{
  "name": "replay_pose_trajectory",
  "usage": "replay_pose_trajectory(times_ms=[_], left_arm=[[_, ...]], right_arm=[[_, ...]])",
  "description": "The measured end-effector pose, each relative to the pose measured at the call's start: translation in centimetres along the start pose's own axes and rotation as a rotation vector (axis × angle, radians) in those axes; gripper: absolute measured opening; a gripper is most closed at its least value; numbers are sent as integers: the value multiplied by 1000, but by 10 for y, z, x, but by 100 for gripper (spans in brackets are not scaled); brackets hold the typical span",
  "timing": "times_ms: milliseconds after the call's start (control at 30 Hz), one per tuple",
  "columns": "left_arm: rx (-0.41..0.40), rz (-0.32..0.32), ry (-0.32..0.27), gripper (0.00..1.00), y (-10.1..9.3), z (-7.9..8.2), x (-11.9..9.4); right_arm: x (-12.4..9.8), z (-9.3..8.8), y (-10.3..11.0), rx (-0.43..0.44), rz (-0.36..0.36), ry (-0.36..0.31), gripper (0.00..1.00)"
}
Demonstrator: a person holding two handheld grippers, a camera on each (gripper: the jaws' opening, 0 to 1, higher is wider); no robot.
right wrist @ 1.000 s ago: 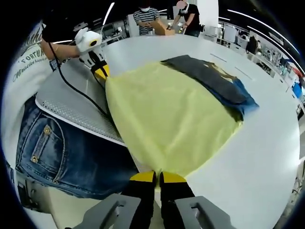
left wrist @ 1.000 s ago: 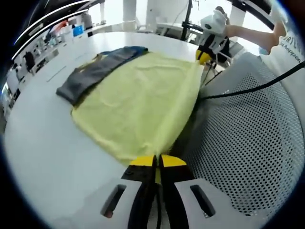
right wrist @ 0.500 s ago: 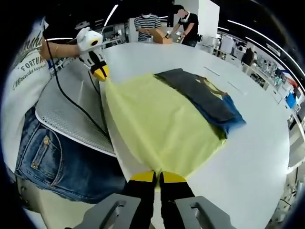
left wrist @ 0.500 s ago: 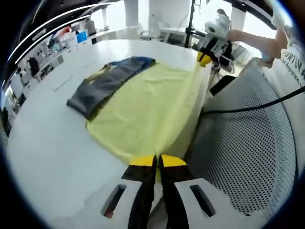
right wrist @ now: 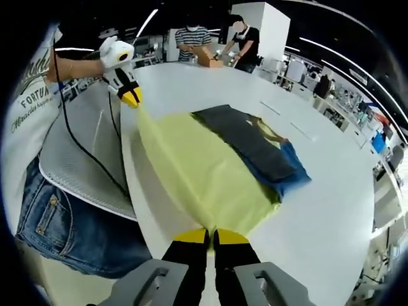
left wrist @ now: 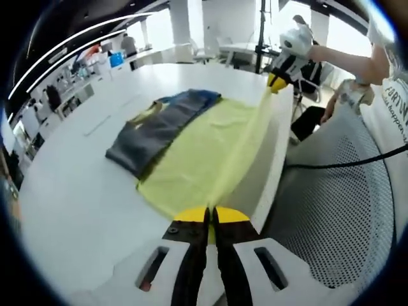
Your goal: Fold the garment on the visible template until the final outline fits inside the template.
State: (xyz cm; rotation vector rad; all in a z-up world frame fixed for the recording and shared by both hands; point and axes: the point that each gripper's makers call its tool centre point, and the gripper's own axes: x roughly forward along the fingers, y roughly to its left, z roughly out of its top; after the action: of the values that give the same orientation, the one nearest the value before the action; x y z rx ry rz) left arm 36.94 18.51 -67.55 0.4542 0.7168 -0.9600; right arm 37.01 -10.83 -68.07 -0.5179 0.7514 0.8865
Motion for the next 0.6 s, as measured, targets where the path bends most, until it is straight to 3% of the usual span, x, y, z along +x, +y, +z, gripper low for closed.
replay_pose_trajectory(times_ms=[600], left_arm=[[58,83,-55,0,43,34,3]], right_arm=[[0,30,-39,-35,-99,-45,0]])
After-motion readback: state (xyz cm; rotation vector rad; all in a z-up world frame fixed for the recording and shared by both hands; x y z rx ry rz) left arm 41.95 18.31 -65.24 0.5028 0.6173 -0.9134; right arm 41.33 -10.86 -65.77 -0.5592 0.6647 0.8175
